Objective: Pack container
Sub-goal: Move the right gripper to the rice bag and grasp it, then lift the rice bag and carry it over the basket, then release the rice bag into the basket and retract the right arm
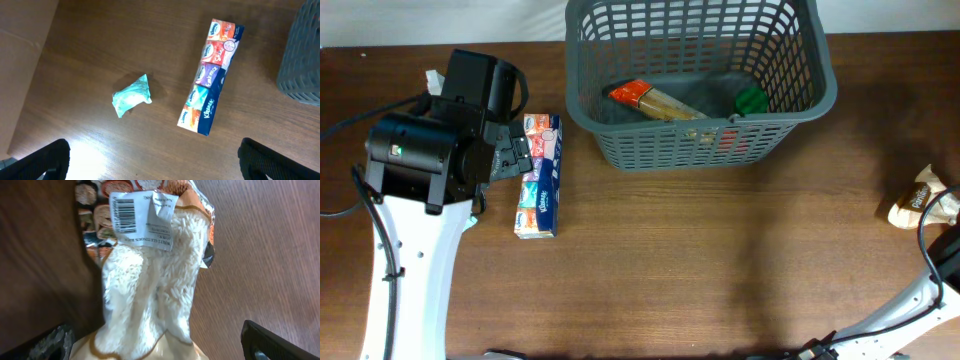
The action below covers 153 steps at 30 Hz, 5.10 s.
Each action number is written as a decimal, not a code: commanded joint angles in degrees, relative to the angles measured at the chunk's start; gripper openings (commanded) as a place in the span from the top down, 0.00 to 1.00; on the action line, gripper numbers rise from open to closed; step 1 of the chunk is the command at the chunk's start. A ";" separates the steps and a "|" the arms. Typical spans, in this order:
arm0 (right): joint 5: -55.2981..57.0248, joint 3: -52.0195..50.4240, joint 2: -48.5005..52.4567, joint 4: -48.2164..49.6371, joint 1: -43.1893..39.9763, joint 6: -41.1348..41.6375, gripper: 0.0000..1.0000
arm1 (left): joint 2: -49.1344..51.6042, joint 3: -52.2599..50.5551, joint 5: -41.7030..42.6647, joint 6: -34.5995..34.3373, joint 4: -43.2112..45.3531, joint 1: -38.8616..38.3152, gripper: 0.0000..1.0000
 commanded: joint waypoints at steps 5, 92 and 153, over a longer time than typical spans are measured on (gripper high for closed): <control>1.38 -0.52 3.32 0.70 -0.02 1.31 0.01 | -0.35 0.15 0.61 -0.72 0.15 0.31 0.00; -7.89 26.60 -24.20 15.82 60.52 -56.33 0.96 | -0.35 0.15 0.63 -0.72 1.60 0.31 0.01; 12.35 51.52 -23.80 -15.89 42.73 -57.83 0.01 | -0.35 0.15 0.63 -0.72 1.44 0.31 0.01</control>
